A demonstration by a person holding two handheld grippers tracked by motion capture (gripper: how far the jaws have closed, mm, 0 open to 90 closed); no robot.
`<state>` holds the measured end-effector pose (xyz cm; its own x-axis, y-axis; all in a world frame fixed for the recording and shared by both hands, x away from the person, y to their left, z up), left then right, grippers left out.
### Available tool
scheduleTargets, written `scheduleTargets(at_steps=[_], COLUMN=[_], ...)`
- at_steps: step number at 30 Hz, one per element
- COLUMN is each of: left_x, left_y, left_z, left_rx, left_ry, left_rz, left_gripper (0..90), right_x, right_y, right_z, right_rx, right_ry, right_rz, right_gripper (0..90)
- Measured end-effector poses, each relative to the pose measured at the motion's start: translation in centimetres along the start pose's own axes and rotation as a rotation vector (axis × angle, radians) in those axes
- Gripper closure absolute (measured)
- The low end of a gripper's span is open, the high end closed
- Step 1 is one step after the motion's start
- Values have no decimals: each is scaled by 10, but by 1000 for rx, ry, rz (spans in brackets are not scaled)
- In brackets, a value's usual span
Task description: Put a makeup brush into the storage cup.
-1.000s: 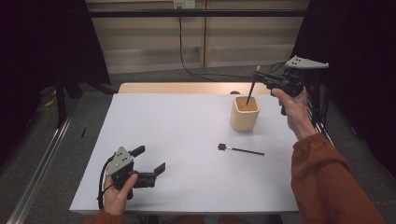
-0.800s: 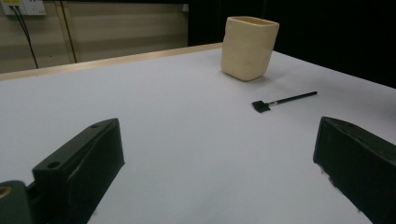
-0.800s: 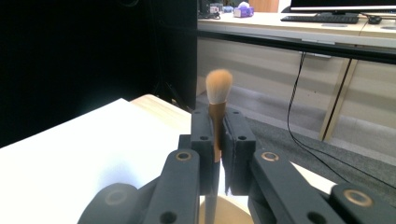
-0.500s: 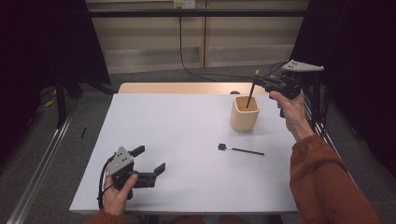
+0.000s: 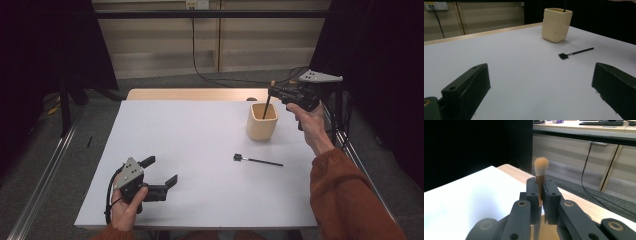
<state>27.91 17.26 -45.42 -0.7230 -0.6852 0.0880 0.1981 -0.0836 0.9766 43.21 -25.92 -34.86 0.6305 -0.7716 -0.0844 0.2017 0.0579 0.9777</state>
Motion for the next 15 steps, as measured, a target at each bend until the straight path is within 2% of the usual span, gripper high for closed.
scheduleTargets(at_steps=[8,15], left_x=[1,2], left_y=[0,0], left_z=[-1,-1], left_rx=[-9,-7], left_ry=[-9,-9], left_rz=[-12,-10], left_gripper=[17,17], right_x=[3,3], right_y=[-13,-17], right_z=[-2,-4], right_rx=[-13,-16], right_ry=[-16,-12], right_rz=[-20,-21], right_gripper=[839,838])
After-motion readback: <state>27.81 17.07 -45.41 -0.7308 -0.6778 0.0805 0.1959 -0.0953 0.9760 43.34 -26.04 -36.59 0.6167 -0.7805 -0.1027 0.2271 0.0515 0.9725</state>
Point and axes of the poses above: each handheld gripper's, and its own axes: z roughly backward along the jaws, y roughly out of its top, x roughly to its right, the point moved 4 cm from there along -z, roughly forward along the jaws, and after that the axes turned 5 degrees about x, right-handed, at the moved point
